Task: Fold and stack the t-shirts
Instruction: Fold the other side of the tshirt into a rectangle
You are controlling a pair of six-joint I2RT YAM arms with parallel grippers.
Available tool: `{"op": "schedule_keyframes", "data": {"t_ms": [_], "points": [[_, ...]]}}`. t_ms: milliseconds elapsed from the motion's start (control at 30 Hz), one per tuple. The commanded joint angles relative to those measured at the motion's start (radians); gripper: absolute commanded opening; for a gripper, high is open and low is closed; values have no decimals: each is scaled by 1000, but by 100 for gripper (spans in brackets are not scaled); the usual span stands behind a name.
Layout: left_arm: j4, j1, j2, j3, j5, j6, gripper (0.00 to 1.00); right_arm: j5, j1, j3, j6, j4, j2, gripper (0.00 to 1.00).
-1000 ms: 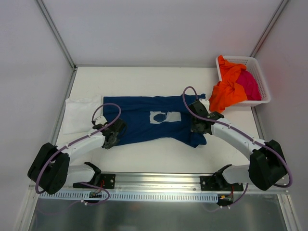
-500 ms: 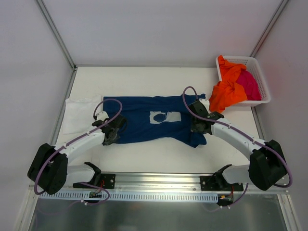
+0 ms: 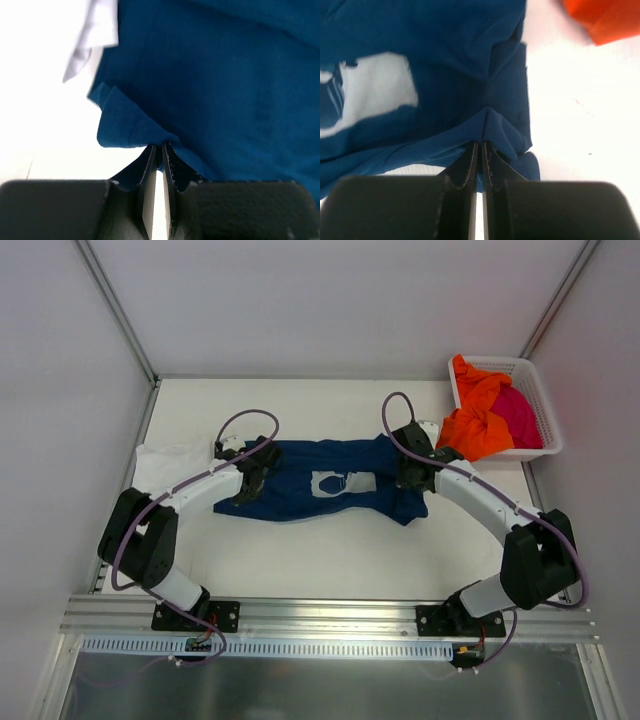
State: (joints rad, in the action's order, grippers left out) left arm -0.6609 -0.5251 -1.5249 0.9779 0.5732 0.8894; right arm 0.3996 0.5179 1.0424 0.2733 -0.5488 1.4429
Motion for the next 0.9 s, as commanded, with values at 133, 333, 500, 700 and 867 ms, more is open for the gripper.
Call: {"op": "schedule_keyframes", "data": {"t_ms": [133,333,500,700,867], "points": [[-26,118,-125,146,50,-84,9,28,-97,137,-69,1,125,1],[-25,197,-245,273,19,-142,9,8,-154,252,-115,3,249,1],[-26,204,-355,390,-2,-207,8,-11,-176,330,-138,3,336,0],[-26,204,-471,521,-18,-263,8,-16,-196,406,-154,3,421,0],[-29,208,-541,617,-13,-303,8,-24,-208,458,-164,1,467,0]]}}
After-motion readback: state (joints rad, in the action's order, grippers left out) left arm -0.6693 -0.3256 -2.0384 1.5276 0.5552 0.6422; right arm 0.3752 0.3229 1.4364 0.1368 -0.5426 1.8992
